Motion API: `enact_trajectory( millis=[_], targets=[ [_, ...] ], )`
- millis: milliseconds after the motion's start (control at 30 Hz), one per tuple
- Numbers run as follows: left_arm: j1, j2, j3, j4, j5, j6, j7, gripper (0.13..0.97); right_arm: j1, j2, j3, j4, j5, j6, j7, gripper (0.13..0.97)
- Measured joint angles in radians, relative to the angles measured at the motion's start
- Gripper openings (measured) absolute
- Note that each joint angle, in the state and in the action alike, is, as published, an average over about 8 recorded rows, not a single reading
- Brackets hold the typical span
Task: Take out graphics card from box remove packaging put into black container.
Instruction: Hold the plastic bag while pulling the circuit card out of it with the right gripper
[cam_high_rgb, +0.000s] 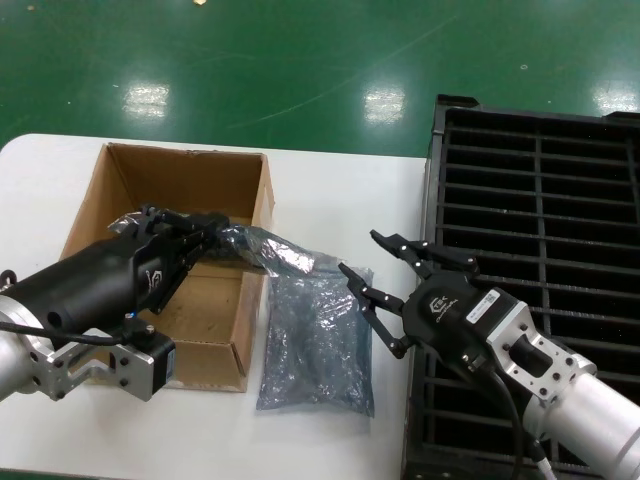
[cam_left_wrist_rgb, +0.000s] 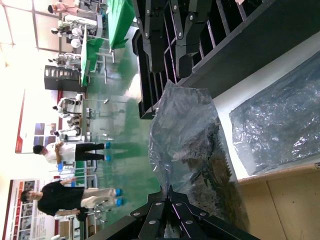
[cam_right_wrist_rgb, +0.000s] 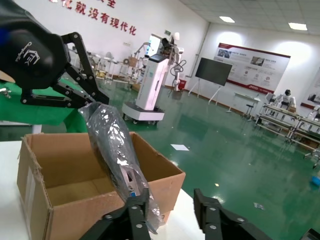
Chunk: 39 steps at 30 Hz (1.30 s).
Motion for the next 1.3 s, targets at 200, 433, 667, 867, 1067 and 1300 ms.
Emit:
enact_trajectory(
  millis=[200,433,667,867,1067,1300],
  targets=[
    [0.0,0.0,0.0,0.0,0.0,0.0,0.0,0.14,0.003,-0.008,-0.004,-0.004,-0.013,-0.015,-0.023,0.34],
    [0.0,0.0,0.0,0.0,0.0,0.0,0.0,0.14,0.021,-0.018,-0.021,-0.012,-0.022,-0.042,-0.056,0.238],
    [0.0,0.0,0.0,0.0,0.0,0.0,0.0,0.14,0.03,-0.024,-0.028,-0.007,-0.036,-0.063,-0.067,0.17],
    [0.0,0.0,0.0,0.0,0.0,0.0,0.0,0.14,0.027,-0.033,-0.03,-0.001,-0.051,-0.073,-0.066,0.136],
    [0.0,0.0,0.0,0.0,0.0,0.0,0.0,0.14,0.039,-0.048,-0.035,-0.014,-0.055,-0.079,-0.074,0.135],
    [0.0,0.0,0.0,0.0,0.0,0.0,0.0,0.14,0.089,-0.056,-0.045,-0.053,-0.043,-0.107,-0.085,0.135]
  ],
)
